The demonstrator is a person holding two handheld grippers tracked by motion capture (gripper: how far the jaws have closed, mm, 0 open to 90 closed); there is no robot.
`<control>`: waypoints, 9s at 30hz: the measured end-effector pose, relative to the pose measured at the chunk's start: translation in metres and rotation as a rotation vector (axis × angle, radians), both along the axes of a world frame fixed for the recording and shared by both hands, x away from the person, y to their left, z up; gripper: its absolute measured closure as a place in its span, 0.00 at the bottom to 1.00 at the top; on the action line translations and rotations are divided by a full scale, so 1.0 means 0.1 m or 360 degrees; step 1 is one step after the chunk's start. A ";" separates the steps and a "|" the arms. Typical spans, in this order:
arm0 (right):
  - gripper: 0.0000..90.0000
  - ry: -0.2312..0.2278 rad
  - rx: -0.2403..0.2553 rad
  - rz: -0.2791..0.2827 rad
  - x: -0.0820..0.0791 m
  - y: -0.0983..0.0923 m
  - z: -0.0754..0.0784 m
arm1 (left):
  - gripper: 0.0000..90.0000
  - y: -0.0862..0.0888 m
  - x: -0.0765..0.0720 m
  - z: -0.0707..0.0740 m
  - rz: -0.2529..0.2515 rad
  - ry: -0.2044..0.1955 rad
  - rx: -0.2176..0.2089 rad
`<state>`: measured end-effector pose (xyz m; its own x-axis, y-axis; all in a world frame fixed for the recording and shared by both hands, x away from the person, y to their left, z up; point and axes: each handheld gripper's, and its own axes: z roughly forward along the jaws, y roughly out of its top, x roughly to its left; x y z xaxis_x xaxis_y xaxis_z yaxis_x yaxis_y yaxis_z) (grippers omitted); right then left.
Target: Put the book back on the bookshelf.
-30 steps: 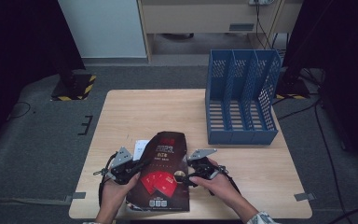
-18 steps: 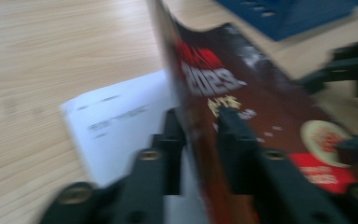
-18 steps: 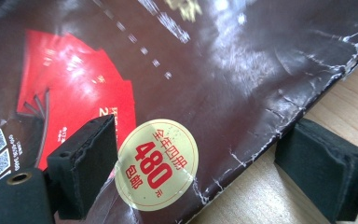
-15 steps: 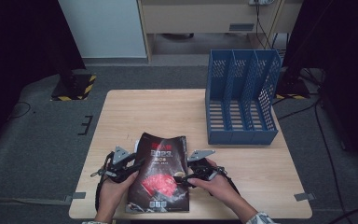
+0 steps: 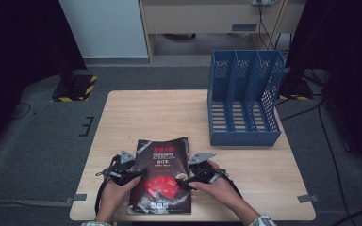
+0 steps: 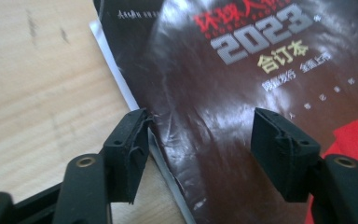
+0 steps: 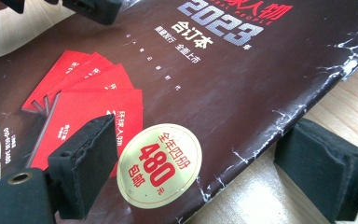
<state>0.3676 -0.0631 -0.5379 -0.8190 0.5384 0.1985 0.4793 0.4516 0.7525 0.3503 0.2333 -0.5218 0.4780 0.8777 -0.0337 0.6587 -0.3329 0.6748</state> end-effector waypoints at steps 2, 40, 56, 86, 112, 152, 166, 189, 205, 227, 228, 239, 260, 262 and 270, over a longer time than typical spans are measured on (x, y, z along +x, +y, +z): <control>0.15 -0.0010 -0.0013 -0.0003 -0.01 0.01 0.00 | 0.39 0.02 0.00 -0.01 0.0009 0.0010 -0.0031; 0.31 0.0148 -0.0010 0.0061 0.13 0.41 0.17 | 0.28 0.01 -0.03 -0.06 -0.0035 -0.0024 -0.0068; 0.40 0.0136 -0.0137 0.0042 0.14 0.61 0.14 | 0.31 0.04 -0.02 -0.05 -0.0016 -0.0008 -0.0099; 0.91 0.0018 -0.0051 -0.0193 0.35 0.40 0.22 | 0.36 -0.07 0.02 0.04 -0.0088 -0.0034 -0.0190; 0.63 0.0164 -0.0131 -0.0079 0.48 0.29 0.19 | 0.60 -0.12 0.02 -0.05 -0.0135 -0.0028 -0.0122; 0.97 -0.0216 0.0111 -0.0051 0.44 0.14 0.81 | 0.22 -0.12 0.07 -0.04 -0.0248 0.0137 -0.0351; 0.97 -0.0298 0.0196 0.0001 0.43 0.18 1.08 | 0.32 -0.18 0.08 -0.01 -0.0292 0.0129 -0.0401; 0.97 -0.0354 0.0224 0.0073 0.39 0.21 1.12 | 0.81 -0.15 0.16 0.00 -0.0322 0.0204 -0.0423; 0.96 -0.0311 0.0328 0.0051 0.46 0.07 1.09 | 0.97 -0.14 0.12 0.13 -0.0314 0.0088 -0.0330; 0.94 -0.0369 0.0279 0.0068 0.42 0.05 1.13 | 0.97 -0.10 0.07 0.29 -0.0298 -0.0042 -0.0152; 0.95 -0.0379 0.0280 0.0070 0.42 0.05 1.13 | 0.97 -0.09 0.06 0.30 -0.0294 -0.0053 -0.0148; 0.91 -0.0422 0.0308 0.0057 0.42 0.05 1.14 | 0.98 -0.03 0.04 0.35 -0.0255 -0.0112 -0.0122; 0.71 -0.0538 0.0460 0.0125 0.40 -0.24 1.67 | 0.98 -0.10 0.00 0.38 -0.0287 -0.0165 -0.0097; 0.70 -0.0527 0.0454 0.0156 0.41 -0.22 1.69 | 0.98 -0.10 0.00 0.38 -0.0288 -0.0164 -0.0092; 0.74 -0.0527 0.0459 0.0200 0.44 -0.19 1.73 | 0.98 -0.10 -0.01 0.38 -0.0293 -0.0170 -0.0087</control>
